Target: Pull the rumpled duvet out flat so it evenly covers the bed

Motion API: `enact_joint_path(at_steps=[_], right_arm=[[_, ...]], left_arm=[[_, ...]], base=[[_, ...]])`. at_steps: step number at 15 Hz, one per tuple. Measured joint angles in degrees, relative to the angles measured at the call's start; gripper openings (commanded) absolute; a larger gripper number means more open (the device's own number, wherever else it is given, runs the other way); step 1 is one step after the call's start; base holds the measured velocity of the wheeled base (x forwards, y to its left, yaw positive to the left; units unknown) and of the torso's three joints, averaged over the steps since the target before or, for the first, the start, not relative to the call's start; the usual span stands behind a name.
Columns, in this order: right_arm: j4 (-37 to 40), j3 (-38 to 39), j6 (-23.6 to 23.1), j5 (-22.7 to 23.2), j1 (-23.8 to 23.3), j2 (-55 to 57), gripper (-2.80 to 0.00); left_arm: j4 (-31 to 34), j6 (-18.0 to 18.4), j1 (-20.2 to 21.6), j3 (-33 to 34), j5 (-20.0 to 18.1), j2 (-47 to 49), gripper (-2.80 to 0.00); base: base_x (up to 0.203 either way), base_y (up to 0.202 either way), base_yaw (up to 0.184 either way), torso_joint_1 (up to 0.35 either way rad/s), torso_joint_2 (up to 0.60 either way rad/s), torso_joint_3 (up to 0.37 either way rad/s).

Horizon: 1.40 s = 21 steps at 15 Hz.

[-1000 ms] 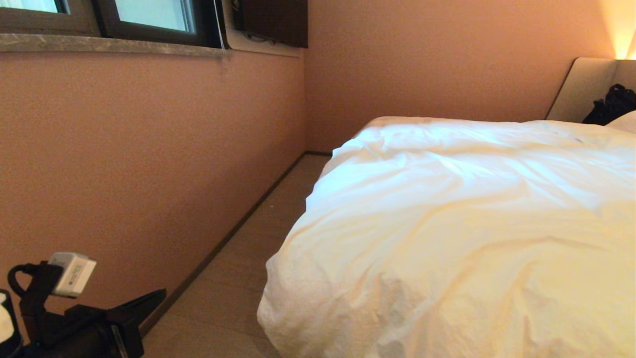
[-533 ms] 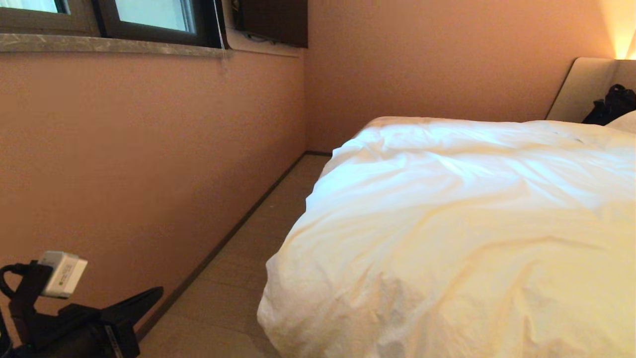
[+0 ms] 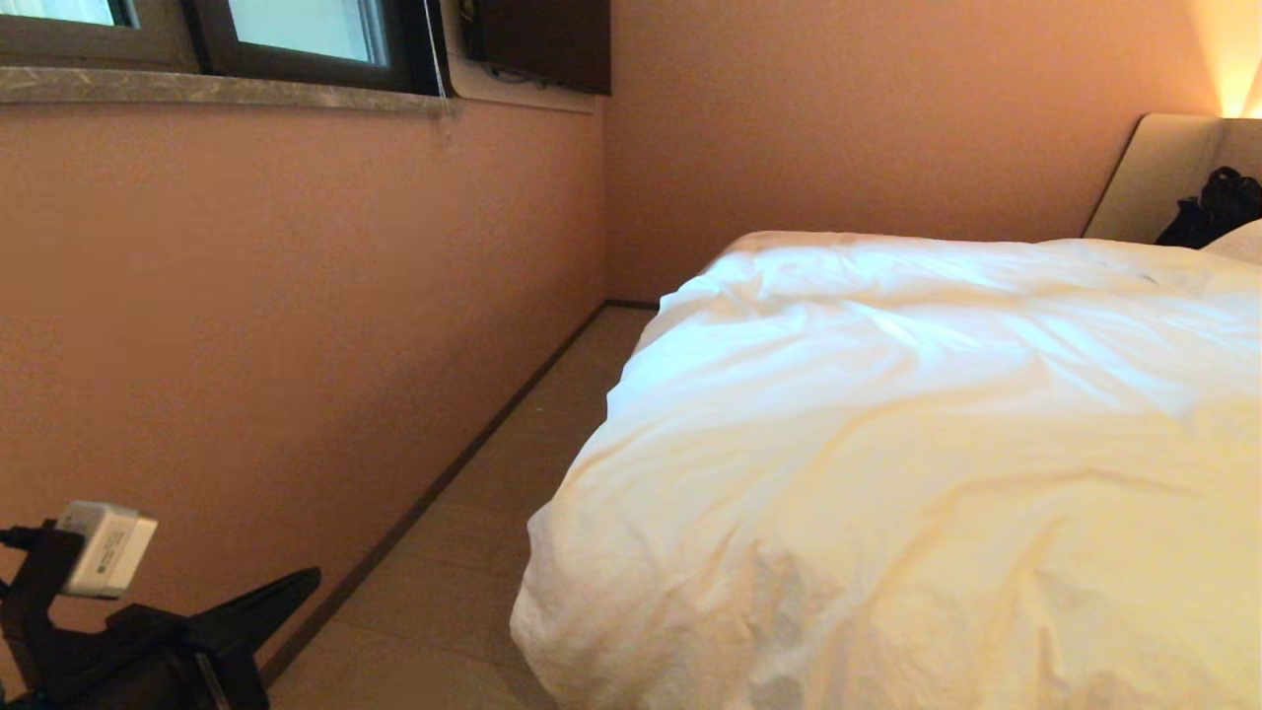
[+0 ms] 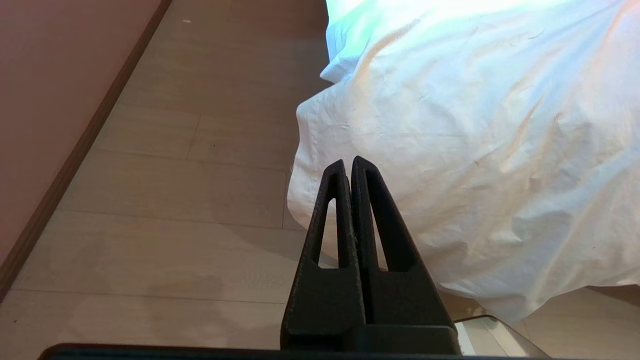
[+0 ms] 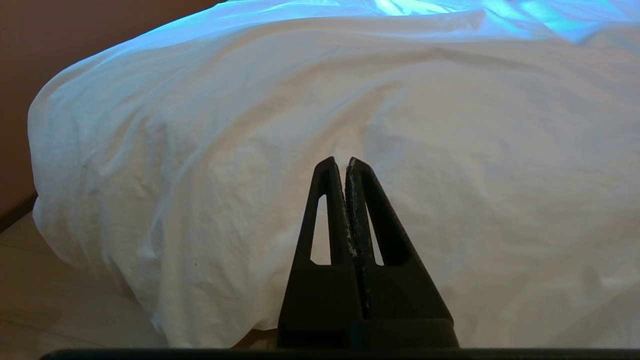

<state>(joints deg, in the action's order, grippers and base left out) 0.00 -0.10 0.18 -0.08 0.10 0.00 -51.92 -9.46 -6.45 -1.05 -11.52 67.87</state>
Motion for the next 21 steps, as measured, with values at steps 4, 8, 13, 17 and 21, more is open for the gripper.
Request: enact_joint_path(at_steps=[4,8,13,17,21], right_arm=[[0.0,0.0,0.0,0.0,0.0,0.0,-2.80],[0.0,0.0,0.0,0.0,0.0,0.0,-2.80],[0.0,0.0,0.0,0.0,0.0,-0.1,-2.80],[0.0,0.0,0.0,0.0,0.0,-0.1,-2.80],[0.0,0.0,0.0,0.0,0.0,-0.1,-2.80]], left_arm=[[0.0,0.0,0.0,0.4,-1.0,-0.3,-2.80],[-0.1,0.0,0.0,0.9,-2.2,-0.7,-2.80],[2.4,-0.1,0.0,1.0,-5.2,-5.3,-2.80],[3.4,-0.3,0.0,1.0,-6.3,-8.4,-2.80],[7.3,-0.1,0.0,1.0,-7.5,-13.1,-2.80]], base=[[0.000,0.000,0.000,0.000,0.00,0.000],[0.000,0.000,0.000,0.000,0.00,0.000],[0.000,0.000,0.000,0.000,0.00,0.000],[0.000,0.000,0.000,0.000,0.00,0.000],[0.000,0.000,0.000,0.000,0.00,0.000]])
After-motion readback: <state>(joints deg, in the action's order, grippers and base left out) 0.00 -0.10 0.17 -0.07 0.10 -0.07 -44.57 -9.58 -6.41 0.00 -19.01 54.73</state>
